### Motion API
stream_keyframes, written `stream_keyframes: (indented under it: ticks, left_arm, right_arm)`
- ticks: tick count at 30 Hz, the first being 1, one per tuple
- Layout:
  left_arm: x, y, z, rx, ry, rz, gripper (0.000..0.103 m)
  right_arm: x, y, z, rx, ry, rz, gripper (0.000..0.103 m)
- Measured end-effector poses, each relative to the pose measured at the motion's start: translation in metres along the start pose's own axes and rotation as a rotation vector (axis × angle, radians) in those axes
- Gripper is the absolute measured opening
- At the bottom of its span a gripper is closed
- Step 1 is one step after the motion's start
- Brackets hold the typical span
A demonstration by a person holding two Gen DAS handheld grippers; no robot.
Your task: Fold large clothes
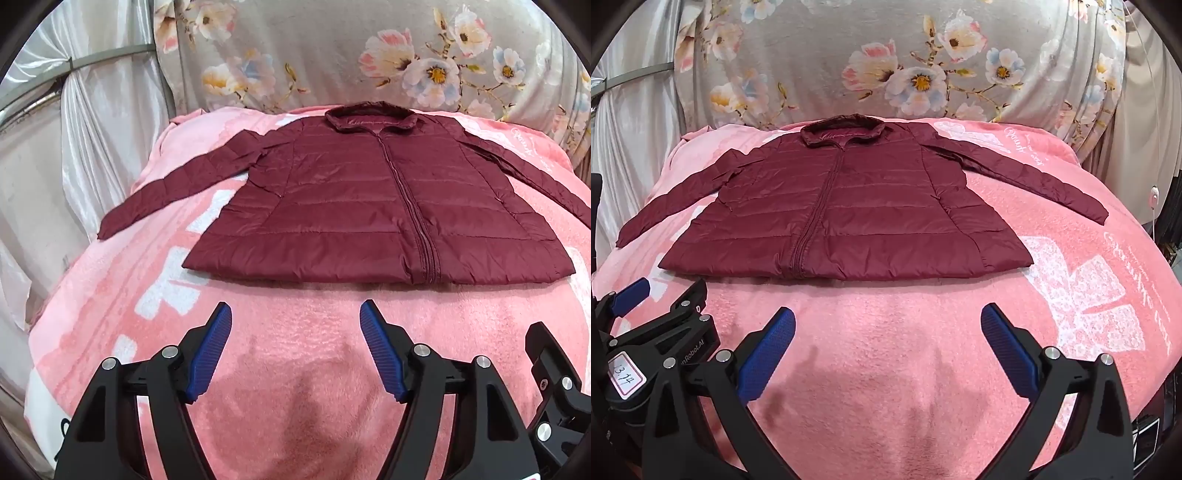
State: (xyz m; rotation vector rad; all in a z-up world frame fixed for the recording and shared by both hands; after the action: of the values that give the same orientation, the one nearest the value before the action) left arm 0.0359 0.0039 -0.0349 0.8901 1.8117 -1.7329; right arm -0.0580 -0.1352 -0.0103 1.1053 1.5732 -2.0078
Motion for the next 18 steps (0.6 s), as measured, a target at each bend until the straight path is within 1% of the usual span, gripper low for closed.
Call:
stream_keyframes:
  ticks: [3,5,6,9,11,12,13,14,18]
  left_arm:
    - [0.001,0.001,0.000,-0.006,0.002,-0.011,0.070]
    - [0.002,0.004,0.000,-0.023,0.006,-0.034,0.072]
    - [0.003,0.004,0.000,-0.030,0.009,-0.043,0.076]
    - [0.004,0.004,0.000,-0.039,0.013,-0.043,0.081]
    - [0.003,0.005,0.001,-0.064,0.019,-0.046,0.086]
    - [0.003,0.005,0.001,-0.070,0.022,-0.049,0.087]
    - [0.003,0.004,0.002,-0.067,0.025,-0.051,0.087]
    - [0.002,0.004,0.002,-0.062,0.022,-0.050,0.087]
    - [-0.003,-0.005,0.001,-0.047,0.004,-0.002,0.087]
  right_arm:
    - [0.001,0.000,0.001,0.000,0.001,0.001,0.098]
    - [0.002,0.001,0.003,-0.002,0.001,0.001,0.098]
    - [0.002,0.001,0.001,0.001,0.002,0.001,0.098]
    - [0.001,0.001,0.001,0.002,0.003,0.002,0.098]
    - [-0.001,-0.001,0.000,0.005,0.007,0.001,0.098]
    - [-0.003,0.000,0.000,0.004,0.010,0.000,0.098]
    - [0.001,-0.001,0.009,-0.002,0.018,0.003,0.098]
    - [0.002,0.001,0.011,-0.004,0.022,0.003,0.098]
    - [0.002,0.001,0.012,-0.002,0.025,0.008,0.098]
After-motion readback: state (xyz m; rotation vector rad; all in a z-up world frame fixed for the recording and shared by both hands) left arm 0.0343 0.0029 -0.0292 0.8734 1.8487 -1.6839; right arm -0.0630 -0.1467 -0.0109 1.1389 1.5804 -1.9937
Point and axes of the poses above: each gripper's, at about its wrist camera, not at the fingertips, and y roughly the way its jaws point, z to its right, x to its underside, the point moved 5 cm from there along y, roughly the way its jaws point, and after that the axes turned 5 degrees about -y, right-handed, at the moved point
